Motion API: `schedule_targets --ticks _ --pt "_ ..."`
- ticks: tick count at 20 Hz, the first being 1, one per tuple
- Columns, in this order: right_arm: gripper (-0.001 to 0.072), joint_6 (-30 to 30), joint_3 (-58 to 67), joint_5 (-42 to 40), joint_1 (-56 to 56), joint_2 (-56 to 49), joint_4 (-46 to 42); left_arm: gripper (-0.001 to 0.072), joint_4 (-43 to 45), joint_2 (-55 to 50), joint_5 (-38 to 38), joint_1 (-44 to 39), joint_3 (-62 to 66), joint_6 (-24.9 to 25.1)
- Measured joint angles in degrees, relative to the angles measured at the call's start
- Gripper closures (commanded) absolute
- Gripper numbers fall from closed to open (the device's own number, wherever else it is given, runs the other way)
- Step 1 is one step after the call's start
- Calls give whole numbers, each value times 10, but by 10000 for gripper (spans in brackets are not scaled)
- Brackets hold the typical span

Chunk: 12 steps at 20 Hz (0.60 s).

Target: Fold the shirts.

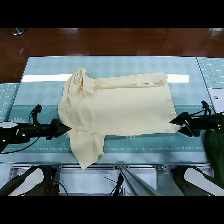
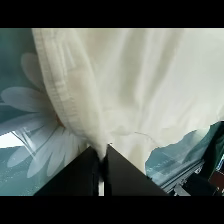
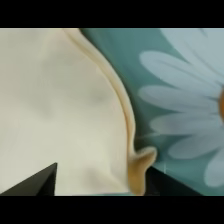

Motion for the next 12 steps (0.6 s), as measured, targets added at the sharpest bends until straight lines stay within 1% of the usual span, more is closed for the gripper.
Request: schedule_targets --ticks 1,2,3,6,8,9,12 --pt "670 -3 6 -10 12 -13 3 682 0 0 4 0 0 0" --pt "690 -7 10 -17 22 -22 11 682 0 0 6 0 0 0" --pt "691 -17 15 -14 32 -29 30 683 -2 0 6 0 0 0" --pt "692 -61 78 31 63 -37 94 683 -15 8 3 -4 27 -22" --pt "692 -67 173 63 85 -31 122 683 -50 32 -5 -15 85 -32" --pt "692 -60 240 73 94 -27 125 683 -69 49 0 -22 127 -35" --pt "691 -11 457 94 110 -20 105 684 -102 105 40 -37 296 -43"
